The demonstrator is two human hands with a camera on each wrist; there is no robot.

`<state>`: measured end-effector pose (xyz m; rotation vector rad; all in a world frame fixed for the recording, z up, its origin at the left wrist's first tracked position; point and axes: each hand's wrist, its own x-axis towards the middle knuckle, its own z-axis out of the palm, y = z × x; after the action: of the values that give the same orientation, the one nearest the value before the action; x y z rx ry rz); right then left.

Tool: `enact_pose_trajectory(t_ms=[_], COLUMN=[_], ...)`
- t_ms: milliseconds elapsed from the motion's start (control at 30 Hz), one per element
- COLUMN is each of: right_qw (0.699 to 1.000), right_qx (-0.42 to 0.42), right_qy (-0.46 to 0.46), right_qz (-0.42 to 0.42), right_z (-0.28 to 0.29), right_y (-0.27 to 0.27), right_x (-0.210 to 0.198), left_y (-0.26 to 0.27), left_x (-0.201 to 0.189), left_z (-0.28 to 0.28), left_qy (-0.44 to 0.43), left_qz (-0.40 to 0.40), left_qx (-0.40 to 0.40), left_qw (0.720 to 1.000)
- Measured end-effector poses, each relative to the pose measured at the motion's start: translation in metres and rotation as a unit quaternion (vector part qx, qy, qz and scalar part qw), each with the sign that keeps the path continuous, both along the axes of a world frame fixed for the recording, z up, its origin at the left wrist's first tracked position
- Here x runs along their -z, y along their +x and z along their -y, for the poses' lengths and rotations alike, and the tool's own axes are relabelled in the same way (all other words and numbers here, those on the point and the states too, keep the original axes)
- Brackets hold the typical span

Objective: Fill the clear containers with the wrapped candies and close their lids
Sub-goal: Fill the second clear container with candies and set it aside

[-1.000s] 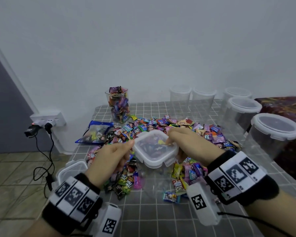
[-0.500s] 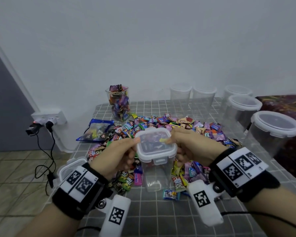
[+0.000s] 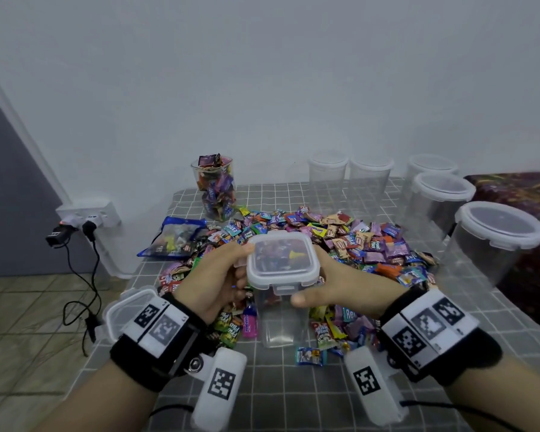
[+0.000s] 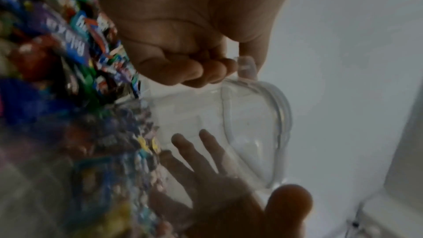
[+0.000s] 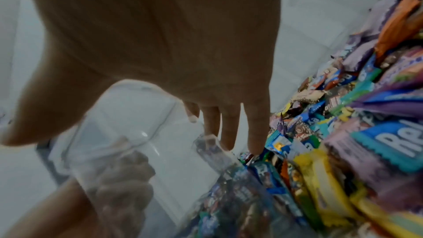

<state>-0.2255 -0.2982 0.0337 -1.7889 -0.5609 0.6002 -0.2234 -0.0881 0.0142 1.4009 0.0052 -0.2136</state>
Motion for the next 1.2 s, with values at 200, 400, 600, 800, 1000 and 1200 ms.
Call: enact_pose_trajectory(t_ms=[200, 400, 600, 800, 1000, 1200], right_qw=[0.995, 0.995, 0.994, 0.990, 0.987, 0.987], right_qx=[0.039, 0.045, 0.050, 0.046, 0.043, 0.041], right_qy=[-0.073, -0.071, -0.075, -0.125, -0.144, -0.150], right_qz=[0.052, 0.057, 0.057, 0.045, 0.050, 0.043], right_z=[-0.001, -0.003, -0.004, -0.004, -0.005, -0.007], right_y=[0.004, 0.005, 0.006, 0.004, 0.004, 0.002], right_x=[0.018, 0.020, 0.018, 0.013, 0.010, 0.008], left_y=[0.003, 0.005, 0.004, 0.001, -0.013, -0.020], left_x=[-0.024, -0.061, -0.072, -0.083, -0.055, 0.003], left_z=[-0.016, -0.004, -0.002, -0.047, -0.121, -0.177], left_qy=[0.255, 0.530, 0.583, 0.483, 0.597, 0.650], left_qz=[0.141, 0.182, 0.215, 0.205, 0.051, -0.083], left_qx=[0.020, 0.234, 0.213, 0.124, 0.077, 0.028], left_qw=[0.956, 0.794, 0.754, 0.842, 0.797, 0.755])
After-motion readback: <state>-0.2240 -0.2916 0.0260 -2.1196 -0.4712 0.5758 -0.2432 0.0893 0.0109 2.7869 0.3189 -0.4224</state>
